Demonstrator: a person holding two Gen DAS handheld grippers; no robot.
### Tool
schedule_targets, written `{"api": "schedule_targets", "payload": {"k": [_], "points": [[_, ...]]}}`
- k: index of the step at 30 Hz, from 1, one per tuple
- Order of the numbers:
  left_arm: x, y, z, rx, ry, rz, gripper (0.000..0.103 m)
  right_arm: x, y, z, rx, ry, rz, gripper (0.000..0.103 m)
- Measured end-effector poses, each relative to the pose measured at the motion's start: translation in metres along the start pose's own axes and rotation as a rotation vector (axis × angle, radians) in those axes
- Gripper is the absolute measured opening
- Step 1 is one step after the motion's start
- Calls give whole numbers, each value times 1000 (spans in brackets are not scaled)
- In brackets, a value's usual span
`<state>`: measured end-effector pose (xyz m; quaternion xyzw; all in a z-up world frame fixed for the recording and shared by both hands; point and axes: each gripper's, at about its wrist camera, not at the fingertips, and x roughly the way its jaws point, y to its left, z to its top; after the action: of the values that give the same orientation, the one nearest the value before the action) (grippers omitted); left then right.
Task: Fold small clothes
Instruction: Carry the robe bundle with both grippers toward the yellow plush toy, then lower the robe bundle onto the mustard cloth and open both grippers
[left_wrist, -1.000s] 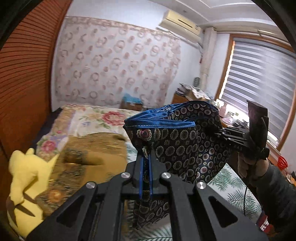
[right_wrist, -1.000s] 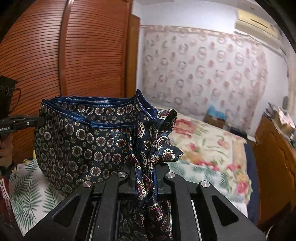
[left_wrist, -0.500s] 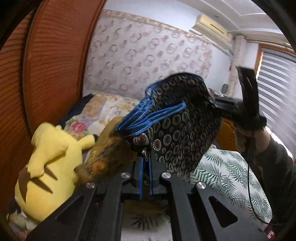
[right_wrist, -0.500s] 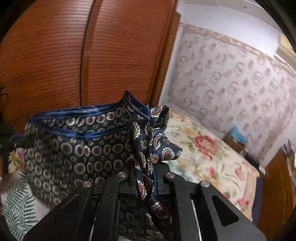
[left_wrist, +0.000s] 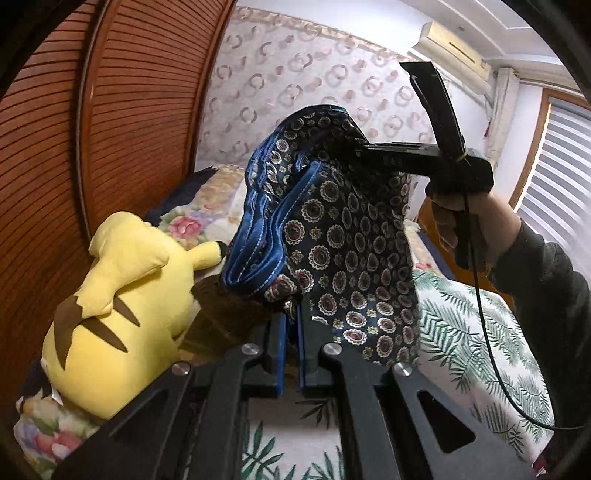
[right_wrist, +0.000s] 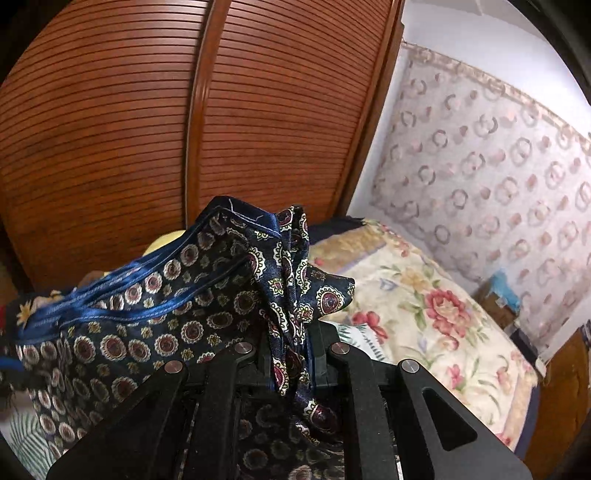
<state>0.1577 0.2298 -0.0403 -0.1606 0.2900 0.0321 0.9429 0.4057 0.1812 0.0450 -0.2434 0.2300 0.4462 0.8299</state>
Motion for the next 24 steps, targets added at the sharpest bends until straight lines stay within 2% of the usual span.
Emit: {"api": "schedule_targets", "payload": {"k": [2,5,6,12,16,22,24], "points": [[1,1,-1,-3,4,17,2,5,1,2,14,10,-11,15],[-1,-1,-2,4,6,41,2,3,-7,1,67,9,-37,42],[-2,-1,-2,6,4,45,2,1,-10,1,82,-1,-38,45],[-11,0,3,28,-20,63,7,-18,-25,-14,154,-13,-39,46],[-22,-2,8,55,-44,89,15,-19,-24,-39,177,32,-9,46],[-32,-11,13,106,-45,123,17,10,-22,-78,229,137,-4,46],[-33,-17,12,129,-42,129,17,11,-20,-86,249,136,-22,46]]}}
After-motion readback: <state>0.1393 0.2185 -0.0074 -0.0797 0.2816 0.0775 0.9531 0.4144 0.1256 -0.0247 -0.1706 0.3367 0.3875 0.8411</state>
